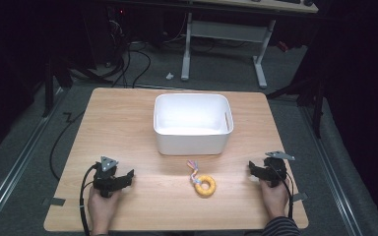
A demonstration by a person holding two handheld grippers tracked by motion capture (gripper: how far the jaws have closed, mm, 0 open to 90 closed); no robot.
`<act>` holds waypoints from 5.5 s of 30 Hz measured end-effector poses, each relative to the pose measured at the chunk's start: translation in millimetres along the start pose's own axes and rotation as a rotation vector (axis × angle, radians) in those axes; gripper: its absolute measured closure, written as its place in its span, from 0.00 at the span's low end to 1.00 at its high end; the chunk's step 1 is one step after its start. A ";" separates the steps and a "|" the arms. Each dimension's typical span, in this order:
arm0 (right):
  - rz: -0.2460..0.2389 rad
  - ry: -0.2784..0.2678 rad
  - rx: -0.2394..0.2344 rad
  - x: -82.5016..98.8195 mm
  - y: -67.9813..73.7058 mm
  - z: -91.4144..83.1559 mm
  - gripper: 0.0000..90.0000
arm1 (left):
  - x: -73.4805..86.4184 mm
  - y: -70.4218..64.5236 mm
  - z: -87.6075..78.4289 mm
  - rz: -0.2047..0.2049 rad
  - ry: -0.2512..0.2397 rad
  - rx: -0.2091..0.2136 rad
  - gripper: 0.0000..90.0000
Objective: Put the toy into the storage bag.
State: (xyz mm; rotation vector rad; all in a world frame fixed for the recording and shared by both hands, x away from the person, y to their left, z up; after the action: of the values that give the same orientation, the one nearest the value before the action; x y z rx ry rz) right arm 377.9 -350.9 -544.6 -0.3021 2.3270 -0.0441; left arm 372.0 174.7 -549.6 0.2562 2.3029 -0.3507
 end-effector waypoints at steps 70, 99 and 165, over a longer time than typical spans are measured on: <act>-0.146 -0.015 -0.149 -0.2 23.3 -38.5 0.44 | 0.0 0.3 -0.2 -0.004 -0.002 0.000 0.28; -0.311 -0.049 -0.299 -22.8 70.0 -60.1 0.47 | -0.1 1.7 -0.8 -0.014 -0.002 0.014 0.28; -0.523 0.173 -0.471 -39.2 151.3 -17.1 0.66 | 0.2 -3.7 1.4 0.037 0.010 -0.030 0.27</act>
State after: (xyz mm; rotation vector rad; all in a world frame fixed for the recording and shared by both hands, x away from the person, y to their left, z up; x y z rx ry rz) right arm 361.3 -195.9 -523.8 -1.1765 2.3415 0.2319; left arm 371.7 170.8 -550.1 0.2851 2.3089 -0.2965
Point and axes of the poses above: each handheld gripper's, and its own axes: z roughly forward along the jaws, x roughly out of its underside, y roughly to its left, the point moved 2 cm from there along z, roughly forward along the jaws, and after that the axes turned 8 degrees about -z, right-handed, at the moved point
